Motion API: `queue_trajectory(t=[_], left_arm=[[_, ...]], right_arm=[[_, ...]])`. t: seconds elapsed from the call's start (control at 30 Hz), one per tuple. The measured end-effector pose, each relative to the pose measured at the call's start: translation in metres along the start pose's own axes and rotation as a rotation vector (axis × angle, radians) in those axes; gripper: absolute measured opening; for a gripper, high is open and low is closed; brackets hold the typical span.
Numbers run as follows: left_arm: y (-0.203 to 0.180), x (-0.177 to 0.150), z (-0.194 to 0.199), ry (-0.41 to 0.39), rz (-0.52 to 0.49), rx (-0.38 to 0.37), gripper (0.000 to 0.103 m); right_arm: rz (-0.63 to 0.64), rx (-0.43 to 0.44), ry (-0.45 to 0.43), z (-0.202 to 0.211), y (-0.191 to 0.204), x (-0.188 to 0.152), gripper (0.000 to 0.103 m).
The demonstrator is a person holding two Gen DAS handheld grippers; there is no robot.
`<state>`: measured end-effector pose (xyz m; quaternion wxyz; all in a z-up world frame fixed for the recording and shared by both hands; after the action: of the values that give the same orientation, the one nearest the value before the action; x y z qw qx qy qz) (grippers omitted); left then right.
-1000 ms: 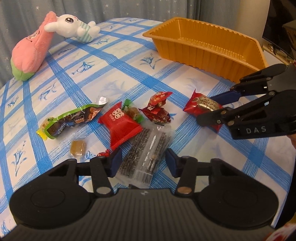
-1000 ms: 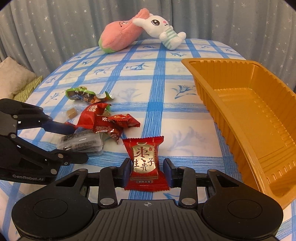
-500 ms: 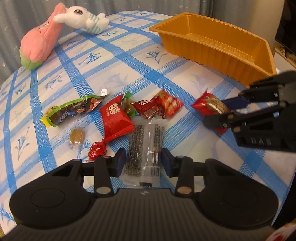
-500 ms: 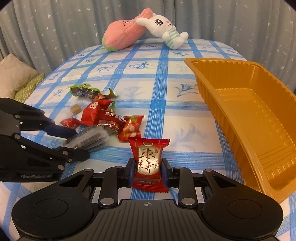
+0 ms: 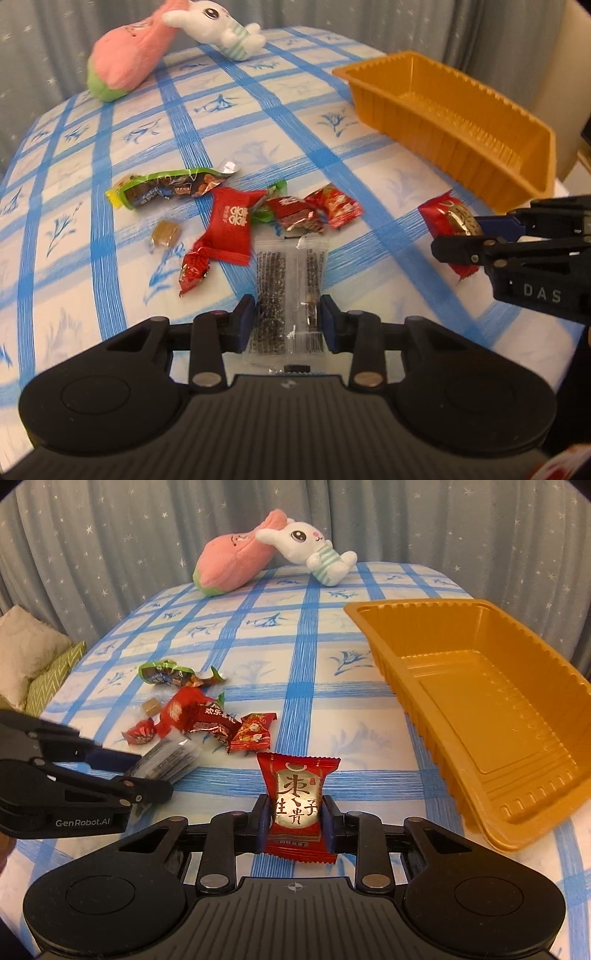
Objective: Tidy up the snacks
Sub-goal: 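Grasp the clear packet of dark sticks with the left gripper while the right carries the red packet, then lower both packets into the orange tray and open both grippers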
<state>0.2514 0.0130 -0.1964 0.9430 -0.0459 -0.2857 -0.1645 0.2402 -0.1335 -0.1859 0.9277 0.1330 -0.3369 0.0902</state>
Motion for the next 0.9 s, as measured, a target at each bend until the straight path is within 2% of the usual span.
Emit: queue_trajectory(t=[0.23,0.43,0.67,0.9], left_arm=[[-0.031,0.016,0.033,-0.059,0.082,-0.021,0.034],[-0.076,0.054,0.043,-0.116,0.097,-0.062,0.034],[-0.126,0.100,0.029,-0.149,0.098,-0.098,0.034],[-0.157,0.132,0.006,-0.146,0.081,-0.116,0.034]], right_arm=[[-0.026,-0.013,-0.069,0.041,-0.013,0.017,0.029],[-0.080,-0.079,-0.120,0.071,-0.060,0.038,0.029],[-0.126,-0.157,-0.143,0.086,-0.127,0.053,0.029],[-0.142,-0.180,-0.133,0.080,-0.165,0.061,0.029]])
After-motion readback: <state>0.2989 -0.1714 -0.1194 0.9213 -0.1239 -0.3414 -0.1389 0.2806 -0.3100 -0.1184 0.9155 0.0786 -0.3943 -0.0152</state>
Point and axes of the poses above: each gripper's, at about its wrist camera, not at the fingertips, and z roughly against the way its jaws point, y to its left, x to its top, the point moved 9 cm from there along -z, roughly the way its jaws point
